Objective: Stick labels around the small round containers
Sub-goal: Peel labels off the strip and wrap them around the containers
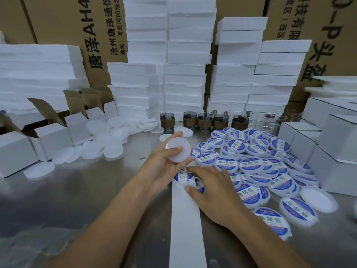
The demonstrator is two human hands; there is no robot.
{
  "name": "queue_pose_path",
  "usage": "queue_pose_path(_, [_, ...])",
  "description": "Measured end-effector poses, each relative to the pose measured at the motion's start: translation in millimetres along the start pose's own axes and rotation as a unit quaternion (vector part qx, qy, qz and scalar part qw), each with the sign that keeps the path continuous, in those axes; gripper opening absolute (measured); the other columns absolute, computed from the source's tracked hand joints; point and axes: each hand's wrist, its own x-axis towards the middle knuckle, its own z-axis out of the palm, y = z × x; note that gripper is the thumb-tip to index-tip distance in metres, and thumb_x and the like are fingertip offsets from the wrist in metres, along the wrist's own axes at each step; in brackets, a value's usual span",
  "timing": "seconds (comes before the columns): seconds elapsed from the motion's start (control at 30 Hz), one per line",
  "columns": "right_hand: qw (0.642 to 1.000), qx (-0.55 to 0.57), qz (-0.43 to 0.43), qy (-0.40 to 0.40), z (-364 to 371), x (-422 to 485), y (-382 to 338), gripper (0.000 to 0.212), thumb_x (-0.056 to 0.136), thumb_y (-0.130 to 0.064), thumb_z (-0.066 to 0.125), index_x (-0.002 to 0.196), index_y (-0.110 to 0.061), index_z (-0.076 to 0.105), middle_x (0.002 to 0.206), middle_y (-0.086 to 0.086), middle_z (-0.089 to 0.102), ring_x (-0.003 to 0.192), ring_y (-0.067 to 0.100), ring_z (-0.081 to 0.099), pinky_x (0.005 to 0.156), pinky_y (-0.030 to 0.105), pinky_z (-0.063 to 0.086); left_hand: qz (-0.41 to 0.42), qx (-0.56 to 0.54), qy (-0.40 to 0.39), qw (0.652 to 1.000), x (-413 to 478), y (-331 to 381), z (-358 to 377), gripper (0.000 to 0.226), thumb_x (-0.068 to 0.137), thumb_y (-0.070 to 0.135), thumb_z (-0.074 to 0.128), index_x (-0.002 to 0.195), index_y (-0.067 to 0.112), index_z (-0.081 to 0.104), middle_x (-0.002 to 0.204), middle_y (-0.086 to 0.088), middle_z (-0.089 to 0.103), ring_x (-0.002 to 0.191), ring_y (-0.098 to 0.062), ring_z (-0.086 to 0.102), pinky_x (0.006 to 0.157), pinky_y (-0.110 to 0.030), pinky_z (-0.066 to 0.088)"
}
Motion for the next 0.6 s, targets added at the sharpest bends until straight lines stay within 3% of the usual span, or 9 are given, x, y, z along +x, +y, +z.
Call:
queue_pose_path(0.2, [0.992,0.067,0.006,0.107,-9,0,5,0.030,0.080,-0.032,0.070,0.109,-0.036,0.063,0.109,-0.016,0.061,0.096,-0.007,0.039,0.109,0.041,0.027,0.004,0.008,-0.043,0.999,-3,1,1,0.032,0.087,-0.004,0.048,0.113,0.014,0.055,0.103,-0.008,0.073,0.092,-0.024,0.070,0.061,-0.027,0.057])
queue_pose_path(0.33, [0.981,0.063,0.045,0.179,-17,3,9,0.025,0.080,-0.029,0.070,0.104,-0.032,0.066,0.102,-0.012,0.066,0.099,0.003,0.049,0.105,0.042,0.031,0.006,0.003,-0.063,0.998,-3,1,-1,0.041,0.070,0.000,0.057,0.109,0.014,0.056,0.099,-0.009,0.073,0.086,-0.026,0.071,0.059,-0.031,0.057])
queue_pose_path(0.47, [0.960,0.081,0.077,0.256,-29,3,17,0.019,0.081,-0.026,0.068,0.101,-0.028,0.067,0.086,-0.017,0.060,0.091,0.011,0.057,0.096,0.043,0.041,0.001,0.034,-0.064,0.997,-3,1,-2,0.033,0.069,0.007,0.060,0.101,0.015,0.059,0.089,-0.010,0.074,0.076,-0.026,0.071,0.056,-0.033,0.057])
queue_pose_path(0.53, [0.945,0.112,0.103,0.288,-33,3,20,0.018,0.082,-0.025,0.068,0.100,-0.027,0.067,0.082,-0.022,0.057,0.090,0.008,0.059,0.091,0.028,0.043,-0.015,0.085,-0.064,0.994,-2,-1,-3,0.027,0.071,0.014,0.061,0.098,0.016,0.062,0.086,-0.010,0.073,0.073,-0.025,0.071,0.056,-0.032,0.058])
queue_pose_path(0.6, [0.929,0.157,0.113,0.315,-35,3,21,0.018,0.081,-0.022,0.069,0.096,-0.031,0.065,0.079,-0.027,0.055,0.082,-0.008,0.057,0.077,0.002,0.037,-0.033,0.132,-0.071,0.988,-1,-6,-4,0.023,0.072,0.022,0.063,0.094,0.017,0.069,0.089,-0.010,0.072,0.078,-0.027,0.071,0.061,-0.036,0.059])
